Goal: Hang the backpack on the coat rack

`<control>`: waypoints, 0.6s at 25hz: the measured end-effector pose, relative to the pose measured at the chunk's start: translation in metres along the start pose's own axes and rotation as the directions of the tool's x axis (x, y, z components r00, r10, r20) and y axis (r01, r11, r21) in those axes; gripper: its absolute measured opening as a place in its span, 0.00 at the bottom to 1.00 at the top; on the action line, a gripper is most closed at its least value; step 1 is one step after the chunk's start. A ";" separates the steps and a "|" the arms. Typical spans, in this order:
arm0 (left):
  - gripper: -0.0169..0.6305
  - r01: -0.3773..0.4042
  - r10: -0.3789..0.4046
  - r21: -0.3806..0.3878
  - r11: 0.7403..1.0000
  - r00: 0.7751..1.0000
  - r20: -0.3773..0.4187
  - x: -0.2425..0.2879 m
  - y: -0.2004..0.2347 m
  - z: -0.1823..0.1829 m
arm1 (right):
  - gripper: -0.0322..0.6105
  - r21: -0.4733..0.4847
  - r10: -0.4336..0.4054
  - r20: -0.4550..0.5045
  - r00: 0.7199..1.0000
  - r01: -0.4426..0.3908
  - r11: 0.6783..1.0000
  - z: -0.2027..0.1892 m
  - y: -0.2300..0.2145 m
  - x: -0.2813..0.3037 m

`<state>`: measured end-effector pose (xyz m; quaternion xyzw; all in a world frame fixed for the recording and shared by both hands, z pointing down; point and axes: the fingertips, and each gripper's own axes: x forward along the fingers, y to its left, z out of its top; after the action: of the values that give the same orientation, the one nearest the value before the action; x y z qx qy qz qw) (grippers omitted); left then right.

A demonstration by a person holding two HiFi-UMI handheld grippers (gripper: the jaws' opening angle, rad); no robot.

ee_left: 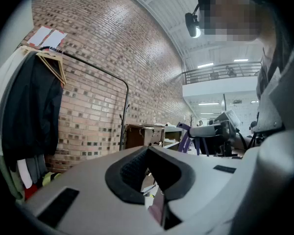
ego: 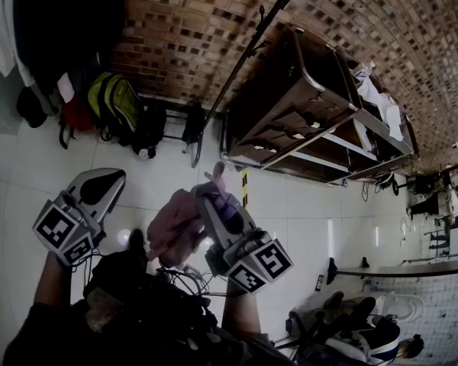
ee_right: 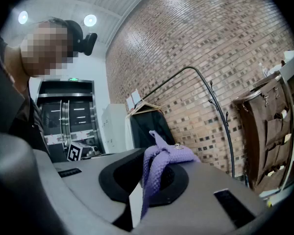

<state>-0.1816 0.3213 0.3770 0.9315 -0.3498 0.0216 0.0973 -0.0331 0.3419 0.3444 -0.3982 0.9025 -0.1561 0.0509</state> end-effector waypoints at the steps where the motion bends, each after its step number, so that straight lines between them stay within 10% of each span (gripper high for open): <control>1: 0.08 0.003 -0.003 0.001 1.000 1.000 -0.002 0.001 0.009 -0.001 | 0.05 0.006 -0.001 -0.004 1.000 0.001 1.000 -0.002 -0.002 0.009; 15: 0.08 0.036 -0.036 0.003 0.999 0.999 0.021 0.015 0.110 0.026 | 0.05 -0.046 -0.040 0.031 0.999 0.041 0.998 0.037 -0.014 0.109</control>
<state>-0.2434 0.2259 0.3716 0.9379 -0.3340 0.0106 0.0927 -0.0893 0.2444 0.3172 -0.4197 0.8968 -0.1302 0.0520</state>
